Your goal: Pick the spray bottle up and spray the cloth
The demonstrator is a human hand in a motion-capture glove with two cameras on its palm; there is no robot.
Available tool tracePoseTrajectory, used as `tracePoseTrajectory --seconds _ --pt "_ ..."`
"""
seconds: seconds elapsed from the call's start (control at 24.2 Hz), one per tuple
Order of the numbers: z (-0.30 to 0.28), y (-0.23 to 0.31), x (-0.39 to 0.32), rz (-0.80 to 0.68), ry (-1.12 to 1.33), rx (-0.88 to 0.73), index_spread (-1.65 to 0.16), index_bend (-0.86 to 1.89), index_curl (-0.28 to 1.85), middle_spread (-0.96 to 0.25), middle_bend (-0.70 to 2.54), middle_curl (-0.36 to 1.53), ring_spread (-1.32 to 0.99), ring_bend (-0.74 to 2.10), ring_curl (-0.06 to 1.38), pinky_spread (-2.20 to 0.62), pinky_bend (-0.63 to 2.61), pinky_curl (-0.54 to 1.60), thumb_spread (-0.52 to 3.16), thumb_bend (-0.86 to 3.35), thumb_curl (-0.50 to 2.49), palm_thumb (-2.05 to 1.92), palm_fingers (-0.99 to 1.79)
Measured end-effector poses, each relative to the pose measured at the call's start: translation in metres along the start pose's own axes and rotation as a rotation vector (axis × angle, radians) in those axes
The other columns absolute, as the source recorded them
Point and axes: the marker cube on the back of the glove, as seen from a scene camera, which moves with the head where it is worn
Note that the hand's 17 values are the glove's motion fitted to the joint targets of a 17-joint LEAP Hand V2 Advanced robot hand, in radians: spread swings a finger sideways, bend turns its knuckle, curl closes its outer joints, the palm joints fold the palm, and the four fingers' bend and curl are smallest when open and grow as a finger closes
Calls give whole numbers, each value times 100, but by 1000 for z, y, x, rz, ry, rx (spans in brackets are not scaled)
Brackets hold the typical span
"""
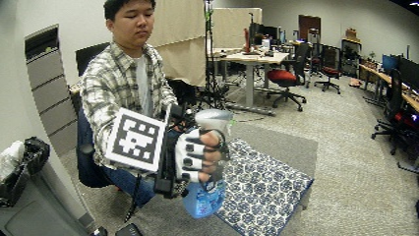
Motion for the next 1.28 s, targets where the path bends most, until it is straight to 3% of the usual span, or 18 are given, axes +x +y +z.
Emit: tracePoseTrajectory --seconds 0.7,1.28 --pt "51 -19 -62 -217 242 -296 -28 21 59 -16 58 55 -23 62 48 -14 47 37 20 -3 79 111 128" --pt "116 -4 -75 -379 501 -549 -29 19 62 -16 58 56 -24 62 48 -14 46 37 19 -3 79 111 128"
